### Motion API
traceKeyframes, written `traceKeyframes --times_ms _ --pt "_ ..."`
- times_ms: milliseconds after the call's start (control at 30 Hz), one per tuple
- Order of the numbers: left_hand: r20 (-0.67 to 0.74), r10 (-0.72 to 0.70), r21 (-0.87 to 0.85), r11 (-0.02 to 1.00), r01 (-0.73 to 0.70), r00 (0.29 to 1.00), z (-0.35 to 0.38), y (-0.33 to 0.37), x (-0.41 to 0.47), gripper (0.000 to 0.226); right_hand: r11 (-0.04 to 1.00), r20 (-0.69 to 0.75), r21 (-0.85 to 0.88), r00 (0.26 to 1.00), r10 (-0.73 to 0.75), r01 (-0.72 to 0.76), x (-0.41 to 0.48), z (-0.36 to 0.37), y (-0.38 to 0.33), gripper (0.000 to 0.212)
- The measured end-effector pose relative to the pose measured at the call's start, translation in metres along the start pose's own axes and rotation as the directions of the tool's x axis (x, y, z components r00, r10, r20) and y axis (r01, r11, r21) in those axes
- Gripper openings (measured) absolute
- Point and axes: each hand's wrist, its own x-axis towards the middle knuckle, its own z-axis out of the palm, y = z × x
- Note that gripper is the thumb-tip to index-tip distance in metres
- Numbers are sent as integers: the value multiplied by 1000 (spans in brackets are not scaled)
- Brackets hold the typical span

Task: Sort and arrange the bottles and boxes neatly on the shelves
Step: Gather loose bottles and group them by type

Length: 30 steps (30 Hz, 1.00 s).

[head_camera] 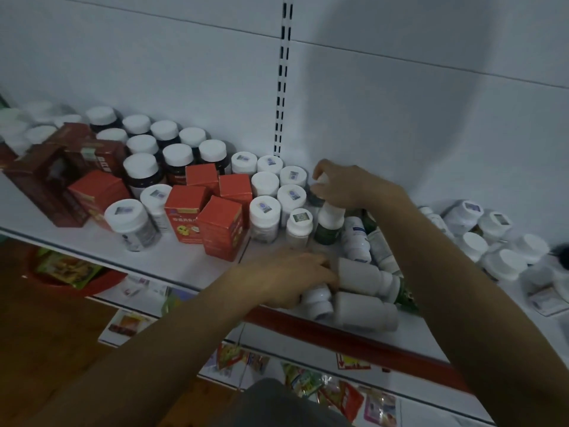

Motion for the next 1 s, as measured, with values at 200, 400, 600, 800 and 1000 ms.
traceKeyframes --times_ms 200,400,600,800,1000 --pt "-313 -188 -394 917 53 931 13 -9 -9 47 994 -280 -92 960 27 -55 -25 -12 3 34" --pt "-530 -327 -595 801 -68 783 24 5 10 45 965 -123 -233 988 92 -119 -67 3 30 34" --pt "-516 -361 -632 772 -62 777 29 9 26 61 961 -171 -251 983 71 -114 -79 36 45 45" --pt "-544 -391 -541 840 46 742 35 14 30 46 978 -206 -164 974 91 -126 -80 49 50 53" --pt "-608 -395 -338 914 226 688 25 19 26 60 992 -411 -100 911 31 -79 -86 29 53 49"
